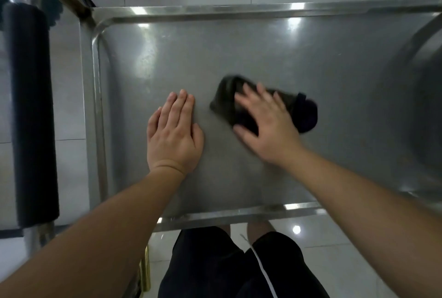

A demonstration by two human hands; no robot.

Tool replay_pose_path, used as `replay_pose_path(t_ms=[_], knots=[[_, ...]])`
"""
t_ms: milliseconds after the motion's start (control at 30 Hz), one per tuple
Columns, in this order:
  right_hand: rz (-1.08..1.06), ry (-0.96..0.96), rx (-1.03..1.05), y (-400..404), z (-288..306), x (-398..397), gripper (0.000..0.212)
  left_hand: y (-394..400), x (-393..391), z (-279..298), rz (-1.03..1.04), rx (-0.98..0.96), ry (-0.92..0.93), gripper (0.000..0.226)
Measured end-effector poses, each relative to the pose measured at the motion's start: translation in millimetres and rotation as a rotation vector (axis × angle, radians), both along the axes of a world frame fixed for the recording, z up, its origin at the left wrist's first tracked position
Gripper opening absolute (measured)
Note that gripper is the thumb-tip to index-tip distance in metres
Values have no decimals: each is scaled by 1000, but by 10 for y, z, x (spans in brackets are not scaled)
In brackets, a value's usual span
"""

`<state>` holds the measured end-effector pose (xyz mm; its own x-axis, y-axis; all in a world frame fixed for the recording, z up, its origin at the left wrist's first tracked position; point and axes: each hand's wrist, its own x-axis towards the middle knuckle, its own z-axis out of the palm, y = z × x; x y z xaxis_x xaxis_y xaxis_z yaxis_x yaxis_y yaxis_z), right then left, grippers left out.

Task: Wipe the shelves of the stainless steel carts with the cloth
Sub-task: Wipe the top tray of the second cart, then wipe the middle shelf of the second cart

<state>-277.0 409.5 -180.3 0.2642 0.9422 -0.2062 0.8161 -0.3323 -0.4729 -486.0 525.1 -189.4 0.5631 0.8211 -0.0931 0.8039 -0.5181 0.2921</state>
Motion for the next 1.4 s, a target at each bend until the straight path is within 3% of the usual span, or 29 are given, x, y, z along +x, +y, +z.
replay_pose_path(t_ms=[133,233,467,733,900,1033,1200,1400], knots=[[166,106,-89,-1104,84,-690,76,-17,24,36,5,-44,45,64],[247,66,-141,-1585,105,-1013,78,-25,44,92,15,-83,100,62],[268,110,-181,-1702,232,-1004,69,-233,131,475,-31,-147,206,62],[295,69,-320,-1840,601,-818,60,-1296,-150,949,-81,-342,257,51],[90,148,-435,-1988,947,-657,45,-1819,-330,1177,-21,-310,312,49],[-17,164,-458,-2366,1120,-597,52,-2250,-446,1358,15,-285,296,50],[-67,223,-480,-2806,1361,-692,54,-2848,-619,1567,29,-263,262,56],[-91,266,-505,-3146,1552,-1003,42,-3297,-921,1650,17,-262,253,59]])
